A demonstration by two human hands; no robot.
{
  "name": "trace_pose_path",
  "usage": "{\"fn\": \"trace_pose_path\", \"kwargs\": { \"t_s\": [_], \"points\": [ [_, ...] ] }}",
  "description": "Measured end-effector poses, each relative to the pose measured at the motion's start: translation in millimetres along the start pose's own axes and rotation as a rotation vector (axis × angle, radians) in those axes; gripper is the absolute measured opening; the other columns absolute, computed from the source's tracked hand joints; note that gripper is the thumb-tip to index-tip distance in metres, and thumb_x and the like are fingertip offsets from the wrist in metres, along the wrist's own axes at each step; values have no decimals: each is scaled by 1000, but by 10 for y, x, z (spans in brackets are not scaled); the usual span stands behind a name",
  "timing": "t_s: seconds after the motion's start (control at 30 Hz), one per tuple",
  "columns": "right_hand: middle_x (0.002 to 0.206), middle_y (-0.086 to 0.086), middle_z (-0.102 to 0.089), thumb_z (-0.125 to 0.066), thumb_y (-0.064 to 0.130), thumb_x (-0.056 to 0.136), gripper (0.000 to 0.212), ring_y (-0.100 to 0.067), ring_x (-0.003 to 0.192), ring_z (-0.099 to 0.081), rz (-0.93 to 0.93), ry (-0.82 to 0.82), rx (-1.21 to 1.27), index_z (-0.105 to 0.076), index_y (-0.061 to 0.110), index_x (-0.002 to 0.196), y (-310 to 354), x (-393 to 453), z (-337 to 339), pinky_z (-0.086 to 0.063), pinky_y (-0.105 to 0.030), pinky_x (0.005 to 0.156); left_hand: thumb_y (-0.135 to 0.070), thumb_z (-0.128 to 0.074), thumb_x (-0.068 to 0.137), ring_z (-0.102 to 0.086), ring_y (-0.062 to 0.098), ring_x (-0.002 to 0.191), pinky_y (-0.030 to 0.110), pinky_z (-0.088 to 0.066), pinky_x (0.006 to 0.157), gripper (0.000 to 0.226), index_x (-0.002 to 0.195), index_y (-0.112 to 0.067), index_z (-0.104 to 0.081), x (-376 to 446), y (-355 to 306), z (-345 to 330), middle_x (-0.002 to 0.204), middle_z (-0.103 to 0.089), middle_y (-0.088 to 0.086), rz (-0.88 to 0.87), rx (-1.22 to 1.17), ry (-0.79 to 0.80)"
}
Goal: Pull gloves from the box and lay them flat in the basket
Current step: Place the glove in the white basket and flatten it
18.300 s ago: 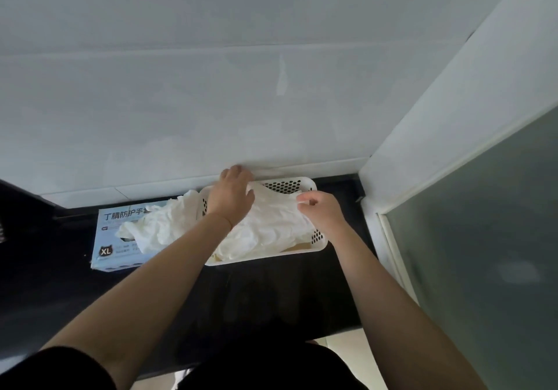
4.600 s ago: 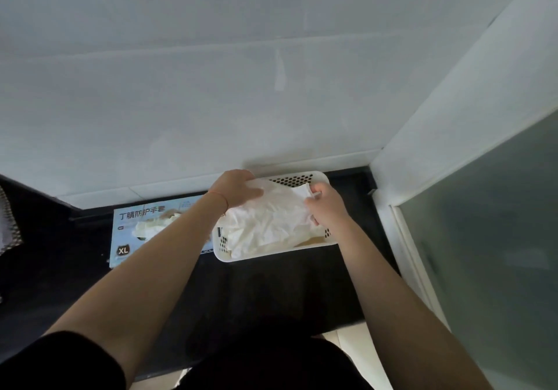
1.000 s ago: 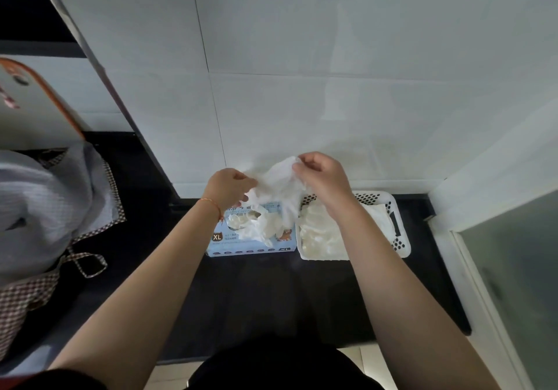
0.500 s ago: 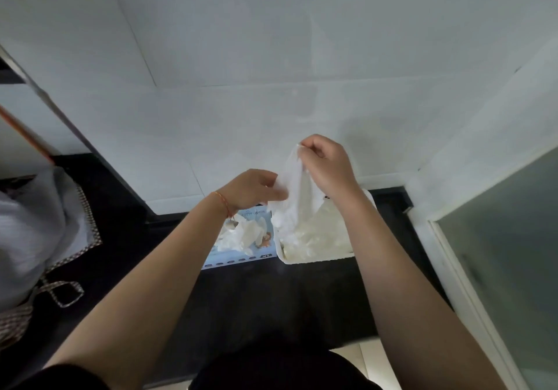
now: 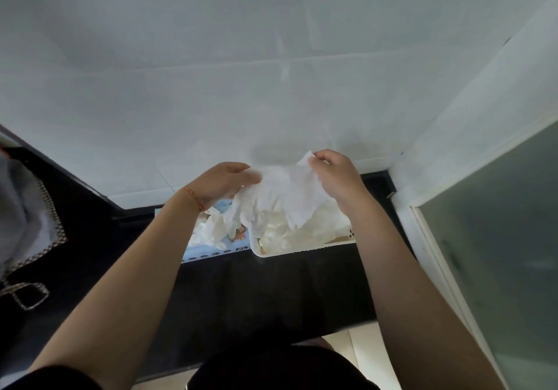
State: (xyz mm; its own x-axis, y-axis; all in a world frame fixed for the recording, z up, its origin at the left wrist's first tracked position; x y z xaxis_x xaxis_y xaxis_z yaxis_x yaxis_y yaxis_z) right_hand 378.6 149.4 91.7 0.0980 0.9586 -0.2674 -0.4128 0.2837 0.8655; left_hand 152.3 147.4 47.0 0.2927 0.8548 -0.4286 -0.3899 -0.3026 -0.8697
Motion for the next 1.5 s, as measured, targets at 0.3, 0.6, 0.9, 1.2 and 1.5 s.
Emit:
{"fn": "trace_pose_path", "kwargs": {
  "t_s": [0.3,0.6,0.9,1.2,1.5],
  "points": [
    [89,2,-58,-55,14,93,28,-14,74,-60,-279,115,-106,-58,13,121,-1227,231,85,-46,-27,66,-32,-69,88,-53,25,118,31,-40,96,42,124,-12,-64,802,280,-603,122,-61,7,123,628,8],
    [92,3,-59,-52,13,95,22,-15,78,-60,-163,92,-348,-56,17,117,-1520,557,303,-52,-30,68,-31,-57,91,-60,20,109,31,-47,83,33,123,-28,-63,1025,158,-810,123,-62,-4,82,927,-188],
    [78,1,-56,-47,13,100,6,-13,59,-53,155,14,-804,-46,15,105,-1367,535,267,-43,-26,49,-48,-44,86,-50,31,120,44,-41,101,51,124,-15,-53,748,-110,-1502,129,-53,9,-415,1158,-274],
    [116,-4,-56,-49,5,95,40,-18,63,-55,224,112,-1123,-43,19,132,-1352,461,85,-47,-27,55,-83,-43,75,5,24,151,52,1,121,99,155,-36,-9,710,577,-1505,164,-1,1,-151,1264,-91],
    [130,-10,-46,-55,9,95,35,-17,74,-56,131,32,-1149,-49,16,128,-1202,426,69,-44,-27,62,-93,-28,62,3,27,151,53,-1,120,110,154,-39,-3,633,717,-1365,164,4,0,-85,1225,-81]
  ]
}}
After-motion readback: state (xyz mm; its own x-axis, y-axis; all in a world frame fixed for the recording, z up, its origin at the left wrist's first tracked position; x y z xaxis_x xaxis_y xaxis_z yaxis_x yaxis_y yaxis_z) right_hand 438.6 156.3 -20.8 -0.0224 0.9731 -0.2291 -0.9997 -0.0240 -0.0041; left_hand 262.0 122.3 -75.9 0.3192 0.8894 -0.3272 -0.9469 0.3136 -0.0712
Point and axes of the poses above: each hand's wrist, its own x-axis towards the middle knuckle, its own z-axis out of the back of the hand, y = z × x, the point moved 9 cm from there along x, towards the middle knuckle
